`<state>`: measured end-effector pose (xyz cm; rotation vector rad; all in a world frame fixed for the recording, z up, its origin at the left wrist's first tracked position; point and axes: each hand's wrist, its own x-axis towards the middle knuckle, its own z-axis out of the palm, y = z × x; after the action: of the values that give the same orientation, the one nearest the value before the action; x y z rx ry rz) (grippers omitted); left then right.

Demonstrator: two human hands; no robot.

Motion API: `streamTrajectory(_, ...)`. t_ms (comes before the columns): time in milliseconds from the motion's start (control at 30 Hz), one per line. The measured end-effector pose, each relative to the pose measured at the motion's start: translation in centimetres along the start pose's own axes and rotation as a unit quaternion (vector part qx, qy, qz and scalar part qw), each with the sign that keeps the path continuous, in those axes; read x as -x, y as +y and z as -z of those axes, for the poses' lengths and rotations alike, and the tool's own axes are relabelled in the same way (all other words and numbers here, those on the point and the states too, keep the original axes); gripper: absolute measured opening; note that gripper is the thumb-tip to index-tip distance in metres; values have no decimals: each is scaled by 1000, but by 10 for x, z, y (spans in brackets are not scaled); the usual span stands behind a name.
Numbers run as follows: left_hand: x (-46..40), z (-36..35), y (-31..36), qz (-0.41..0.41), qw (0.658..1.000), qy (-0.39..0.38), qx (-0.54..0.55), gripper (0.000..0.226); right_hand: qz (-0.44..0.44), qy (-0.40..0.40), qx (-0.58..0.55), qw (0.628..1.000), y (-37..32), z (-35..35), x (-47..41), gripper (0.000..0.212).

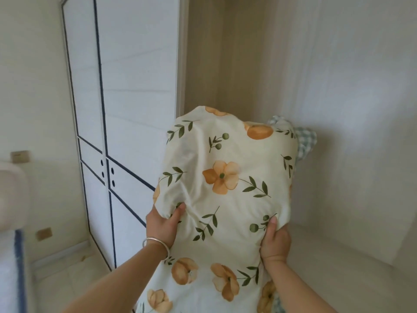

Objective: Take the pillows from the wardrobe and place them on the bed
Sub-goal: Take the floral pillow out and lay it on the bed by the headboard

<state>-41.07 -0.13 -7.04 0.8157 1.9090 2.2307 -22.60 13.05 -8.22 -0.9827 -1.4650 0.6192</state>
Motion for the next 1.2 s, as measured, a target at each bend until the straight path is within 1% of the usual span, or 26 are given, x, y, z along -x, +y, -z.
streamTrajectory(67,4,16,-1,-10,1000,24,4,82,30,-10,6,999,-9,-3,11,90)
streamTrajectory(167,11,47,2,-6,998,63,12,70,65,-25,1,998,-24,-15,27,88)
streamTrajectory(300,5,102,1,-16,994,109,-6,80,78,-61,-19,995,-51,-48,53,90)
streamTrajectory(367,1,131,0,-9,990,141,-11,78,87,-84,-28,992,-66,-68,68,92)
streamTrajectory(500,-4,188,-2,2,978,207,-23,46,94,-153,-33,983,-89,-115,97,99)
streamTrajectory(533,-4,202,-5,5,974,223,-27,46,99,-171,-33,980,-93,-128,104,99)
streamTrajectory(600,-5,229,-12,7,967,254,-36,54,110,-206,-38,972,-101,-154,117,99)
streamTrajectory(633,-4,241,-15,9,962,270,-43,53,115,-225,-42,967,-106,-168,125,99)
streamTrajectory(700,-5,264,-23,9,952,300,-59,44,122,-265,-58,955,-114,-194,138,97)
streamTrajectory(733,-6,274,-26,10,946,317,-66,42,122,-286,-65,948,-117,-207,144,93)
streamTrajectory(800,-8,293,-33,23,934,350,-75,47,120,-321,-74,937,-124,-234,156,84)
streamTrajectory(867,-13,310,-44,43,920,380,-83,57,120,-357,-90,922,-125,-264,168,93)
streamTrajectory(933,-23,326,-58,59,908,405,-91,59,120,-388,-101,908,-123,-296,179,103)
streamTrajectory(1000,-38,339,-74,69,899,421,-101,56,107,-420,-104,895,-122,-332,184,98)
streamTrajectory(1100,-66,354,-99,88,883,446,-119,62,98,-466,-96,874,-118,-388,189,102)
streamTrajectory(1200,-99,364,-121,109,863,476,-130,62,91,-503,-83,856,-114,-444,191,102)
